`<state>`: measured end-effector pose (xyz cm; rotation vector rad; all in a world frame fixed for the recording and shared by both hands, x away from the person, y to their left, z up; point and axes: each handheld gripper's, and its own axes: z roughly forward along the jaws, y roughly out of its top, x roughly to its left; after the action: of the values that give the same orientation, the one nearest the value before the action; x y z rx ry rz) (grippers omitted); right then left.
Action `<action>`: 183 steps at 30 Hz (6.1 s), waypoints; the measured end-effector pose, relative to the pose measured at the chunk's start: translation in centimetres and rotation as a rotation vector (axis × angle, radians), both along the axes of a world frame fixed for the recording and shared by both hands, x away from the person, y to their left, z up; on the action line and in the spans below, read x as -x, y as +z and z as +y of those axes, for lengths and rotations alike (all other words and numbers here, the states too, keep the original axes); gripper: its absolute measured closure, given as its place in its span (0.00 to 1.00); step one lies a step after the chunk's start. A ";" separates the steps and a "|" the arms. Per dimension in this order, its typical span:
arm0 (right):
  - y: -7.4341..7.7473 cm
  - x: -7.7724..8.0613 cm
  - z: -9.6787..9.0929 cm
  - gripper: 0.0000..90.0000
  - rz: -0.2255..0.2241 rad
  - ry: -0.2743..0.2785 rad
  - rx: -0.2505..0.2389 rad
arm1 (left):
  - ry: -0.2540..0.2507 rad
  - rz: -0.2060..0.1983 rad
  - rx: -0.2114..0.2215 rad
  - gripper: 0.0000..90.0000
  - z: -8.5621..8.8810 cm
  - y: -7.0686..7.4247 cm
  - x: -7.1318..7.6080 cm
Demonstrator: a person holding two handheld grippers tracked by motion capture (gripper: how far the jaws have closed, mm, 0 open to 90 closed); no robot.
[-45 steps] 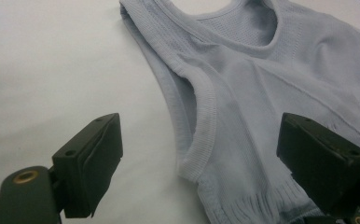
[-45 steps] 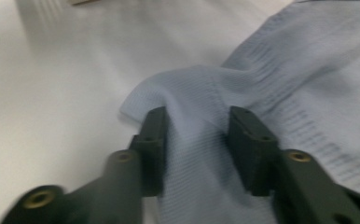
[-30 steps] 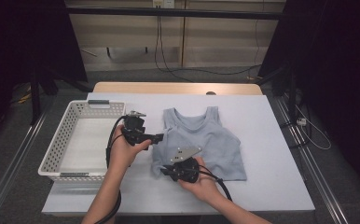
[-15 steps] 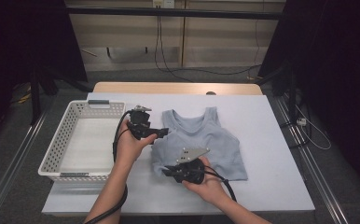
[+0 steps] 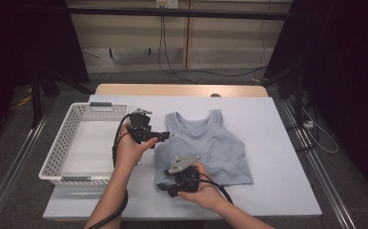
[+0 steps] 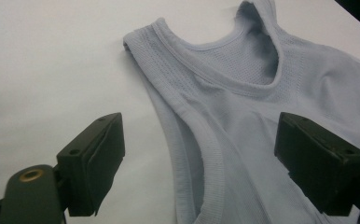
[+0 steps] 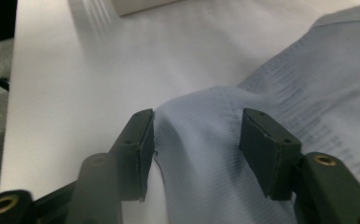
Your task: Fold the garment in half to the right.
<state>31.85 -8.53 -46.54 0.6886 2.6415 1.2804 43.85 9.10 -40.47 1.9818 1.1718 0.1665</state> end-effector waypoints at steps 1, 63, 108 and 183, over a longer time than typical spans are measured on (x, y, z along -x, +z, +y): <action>0.0 0.0 0.1 0.48 -0.005 0.004 0.008 | 0.005 -0.001 -0.003 0.18 0.1 0.0 0.0; 2.8 1.8 -2.1 0.95 0.055 0.056 -0.170 | 0.033 0.005 -0.189 0.87 -3.0 -5.3 -8.0; 4.0 2.4 -0.1 0.95 -0.013 0.087 -0.222 | 0.178 0.142 -0.115 0.96 1.3 1.9 -9.1; 5.6 1.8 -0.1 0.95 -0.040 0.063 -0.356 | 0.267 0.172 -0.201 0.97 4.6 3.7 -9.7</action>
<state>30.05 -8.66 -40.99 0.6163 2.4444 1.7863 53.55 13.74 -36.78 2.0364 1.5843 0.2642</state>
